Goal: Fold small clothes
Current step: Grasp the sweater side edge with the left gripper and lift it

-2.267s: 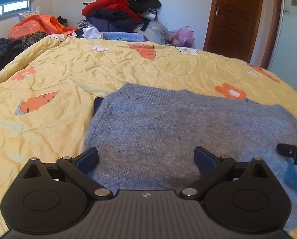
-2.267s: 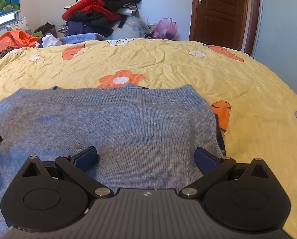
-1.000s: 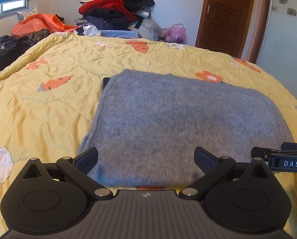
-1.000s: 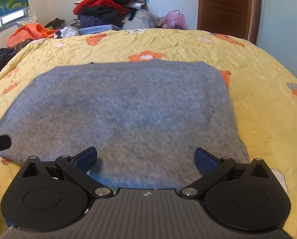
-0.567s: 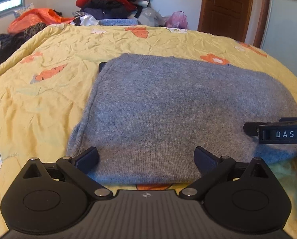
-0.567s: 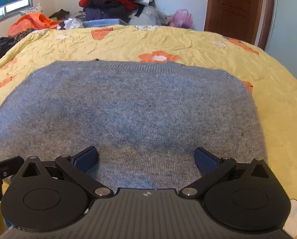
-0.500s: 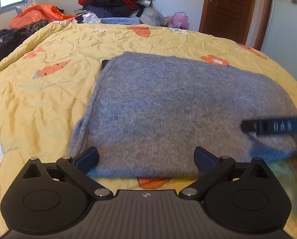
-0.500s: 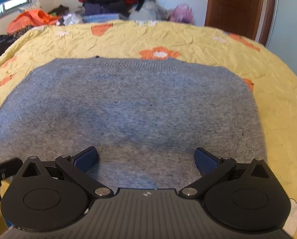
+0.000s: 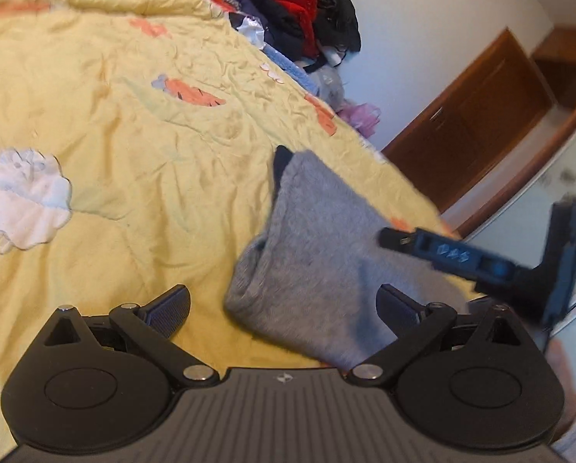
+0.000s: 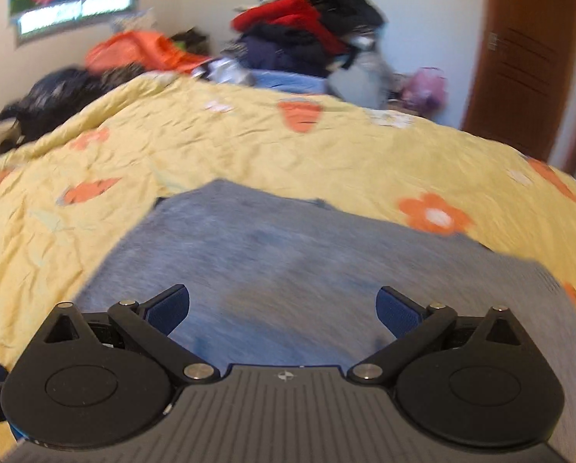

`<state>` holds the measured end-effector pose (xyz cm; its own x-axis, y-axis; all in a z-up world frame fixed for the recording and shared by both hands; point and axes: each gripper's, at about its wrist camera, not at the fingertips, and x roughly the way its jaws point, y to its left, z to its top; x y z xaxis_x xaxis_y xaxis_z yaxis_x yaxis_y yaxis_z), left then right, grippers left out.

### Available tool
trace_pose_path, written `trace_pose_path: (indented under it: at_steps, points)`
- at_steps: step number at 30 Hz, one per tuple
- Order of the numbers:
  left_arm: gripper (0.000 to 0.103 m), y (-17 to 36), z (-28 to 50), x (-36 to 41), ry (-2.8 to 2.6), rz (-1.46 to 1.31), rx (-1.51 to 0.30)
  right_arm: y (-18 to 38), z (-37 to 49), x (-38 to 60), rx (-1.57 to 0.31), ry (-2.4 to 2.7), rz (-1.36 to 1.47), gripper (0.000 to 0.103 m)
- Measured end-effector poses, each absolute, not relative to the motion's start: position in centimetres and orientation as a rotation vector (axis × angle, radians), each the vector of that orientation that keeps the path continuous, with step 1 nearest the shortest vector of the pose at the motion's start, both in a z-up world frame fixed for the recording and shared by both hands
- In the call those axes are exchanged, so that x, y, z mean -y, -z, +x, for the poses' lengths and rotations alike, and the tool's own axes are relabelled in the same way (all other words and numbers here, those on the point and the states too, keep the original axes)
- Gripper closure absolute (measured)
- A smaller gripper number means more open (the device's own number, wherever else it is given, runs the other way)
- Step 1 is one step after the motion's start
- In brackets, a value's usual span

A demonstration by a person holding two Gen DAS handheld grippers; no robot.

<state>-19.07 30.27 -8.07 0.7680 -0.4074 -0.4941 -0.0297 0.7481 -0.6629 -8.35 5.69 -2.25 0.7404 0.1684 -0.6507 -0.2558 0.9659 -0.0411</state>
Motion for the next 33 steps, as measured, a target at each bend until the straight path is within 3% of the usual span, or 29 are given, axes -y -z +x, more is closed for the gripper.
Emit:
trace_pose_path:
  at_steps: [12,22,23,27,30,33]
  points:
    - [0.0,9.8,-16.1,-33.2,0.303,-1.145,-0.827,0.9,-5.9,-9.1,-0.705,-0.279,-0.176,0.003]
    - [0.003,9.3,-14.9,-30.6,0.259,-1.05,-0.819,0.9,-5.2,-7.8,-0.755,-0.331,-0.114,0.003]
    - [0.013,9.4,-15.0,-30.5,0.247,-1.036,-0.821,0.8,-5.1,-7.7,-0.758,-0.33,-0.116,0.003]
    - [0.069,10.9,-15.1,-31.2,0.215,-1.072,-0.85,-0.2,-3.7,-7.5,-0.793,-0.326,-0.091,0.001]
    - [0.084,12.0,-15.4,-31.9,0.205,-1.111,-0.852,-0.6,-1.7,-8.7,-0.864,-0.322,-0.065,0.001]
    - [0.092,12.5,-15.8,-32.1,0.217,-1.106,-0.841,-0.4,0.2,-11.3,-0.93,-0.312,-0.133,0.001]
